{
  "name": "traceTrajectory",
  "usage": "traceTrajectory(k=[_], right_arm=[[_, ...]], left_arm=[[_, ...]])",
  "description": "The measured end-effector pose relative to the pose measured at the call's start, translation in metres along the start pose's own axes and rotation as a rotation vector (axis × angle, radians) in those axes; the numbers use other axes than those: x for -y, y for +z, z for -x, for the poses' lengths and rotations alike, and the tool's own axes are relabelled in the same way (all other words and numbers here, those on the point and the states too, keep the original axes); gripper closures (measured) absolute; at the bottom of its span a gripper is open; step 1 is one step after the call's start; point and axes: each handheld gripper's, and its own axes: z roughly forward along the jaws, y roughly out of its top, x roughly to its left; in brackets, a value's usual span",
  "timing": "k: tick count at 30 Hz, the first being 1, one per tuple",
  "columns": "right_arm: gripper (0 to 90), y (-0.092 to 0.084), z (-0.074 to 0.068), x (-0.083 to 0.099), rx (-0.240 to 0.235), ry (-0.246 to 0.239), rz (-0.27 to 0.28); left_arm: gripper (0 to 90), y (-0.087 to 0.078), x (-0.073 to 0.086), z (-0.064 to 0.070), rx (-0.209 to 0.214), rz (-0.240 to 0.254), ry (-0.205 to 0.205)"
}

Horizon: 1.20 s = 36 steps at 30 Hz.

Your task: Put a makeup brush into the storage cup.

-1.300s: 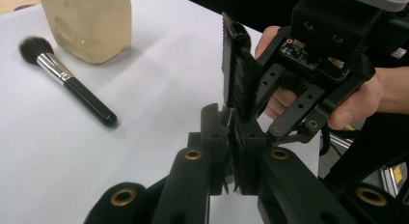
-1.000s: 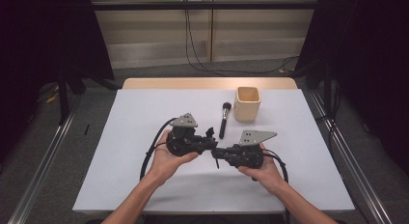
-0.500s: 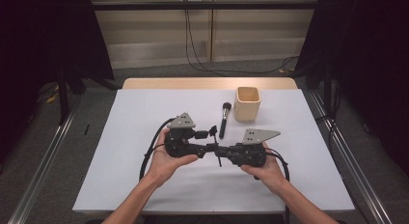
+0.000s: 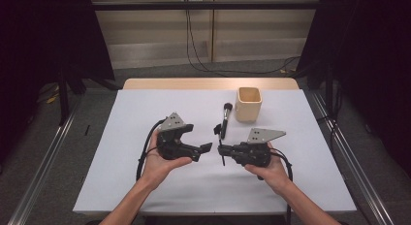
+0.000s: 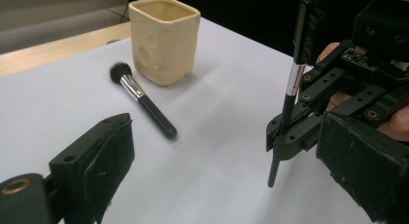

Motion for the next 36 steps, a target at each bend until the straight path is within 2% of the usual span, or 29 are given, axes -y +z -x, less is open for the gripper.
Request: traceTrajectory(k=[5,8,10,15,17,23,29,31,33,36], right_arm=[[85.9,-0.002,0.001,0.0,0.003,0.002,0.001],[85.9,-0.003,0.001,-0.001,0.005,0.0,0.001],[85.9,-0.003,0.0,-0.001,0.006,0.002,-0.001],[85.9,-0.005,0.001,-0.001,0.014,0.006,0.002],[85.9,-0.006,0.002,-0.002,0.022,0.009,0.006],[85.9,-0.011,0.005,-0.002,0.048,0.027,0.012],[85.9,-0.019,0.011,-0.005,0.069,0.043,0.029],[85.9,-0.022,0.013,-0.007,0.08,0.049,0.035],[85.9,-0.025,0.015,-0.007,0.092,0.056,0.046],[85.9,-0.029,0.018,-0.008,0.106,0.061,0.052]], left_arm=[[3.6,-0.008,0.007,-0.004,-0.013,0.021,-0.017],[3.4,-0.012,0.012,-0.008,-0.006,0.019,-0.011],[3.1,-0.016,0.015,-0.009,-0.021,0.018,-0.018],[3.3,-0.028,0.02,-0.014,-0.048,0.05,-0.032],[3.2,-0.033,0.023,-0.016,-0.046,0.066,-0.042],[2.2,-0.045,0.029,-0.022,-0.106,0.073,-0.042],[2.2,-0.055,0.041,-0.024,-0.122,0.073,-0.039],[2.2,-0.06,0.044,-0.025,-0.152,0.093,-0.049],[2.2,-0.064,0.047,-0.026,-0.164,0.091,-0.042],[3.2,-0.071,0.053,-0.028,-0.174,0.091,-0.06]])
